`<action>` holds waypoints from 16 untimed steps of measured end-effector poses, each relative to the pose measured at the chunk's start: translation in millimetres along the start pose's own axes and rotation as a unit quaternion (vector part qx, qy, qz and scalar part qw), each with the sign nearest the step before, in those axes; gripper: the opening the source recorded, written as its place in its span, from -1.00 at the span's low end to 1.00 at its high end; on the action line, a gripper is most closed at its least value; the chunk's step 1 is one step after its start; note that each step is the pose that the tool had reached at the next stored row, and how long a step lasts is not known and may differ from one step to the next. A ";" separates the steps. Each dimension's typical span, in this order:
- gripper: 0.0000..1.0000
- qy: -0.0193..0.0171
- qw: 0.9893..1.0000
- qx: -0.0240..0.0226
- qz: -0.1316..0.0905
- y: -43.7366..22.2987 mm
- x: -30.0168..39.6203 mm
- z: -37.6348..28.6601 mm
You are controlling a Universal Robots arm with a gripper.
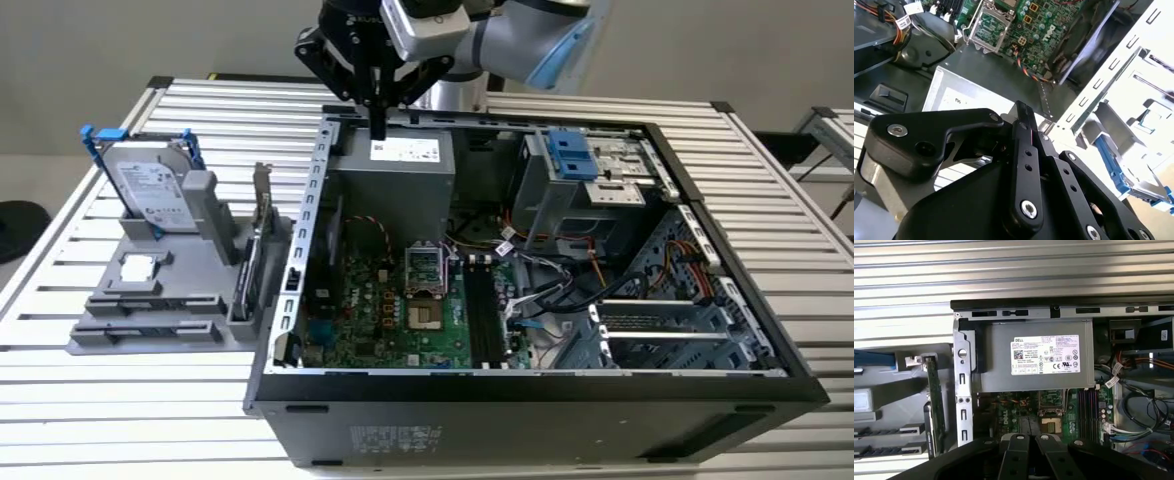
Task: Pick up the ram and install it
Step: 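Reach for the ram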
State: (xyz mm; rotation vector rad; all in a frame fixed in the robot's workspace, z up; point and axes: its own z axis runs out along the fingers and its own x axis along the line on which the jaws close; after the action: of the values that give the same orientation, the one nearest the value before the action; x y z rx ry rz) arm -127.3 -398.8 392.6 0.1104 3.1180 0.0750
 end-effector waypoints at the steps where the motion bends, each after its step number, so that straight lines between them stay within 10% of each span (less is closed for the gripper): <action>1: -1.00 0.000 1.000 0.000 0.000 -0.1 1.0 0.0; 16: -1.00 0.000 1.000 0.000 0.000 -1.0 14.8 -0.3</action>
State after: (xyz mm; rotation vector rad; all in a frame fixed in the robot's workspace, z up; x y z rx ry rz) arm -142.1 -398.8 392.6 0.1104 3.1180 0.0749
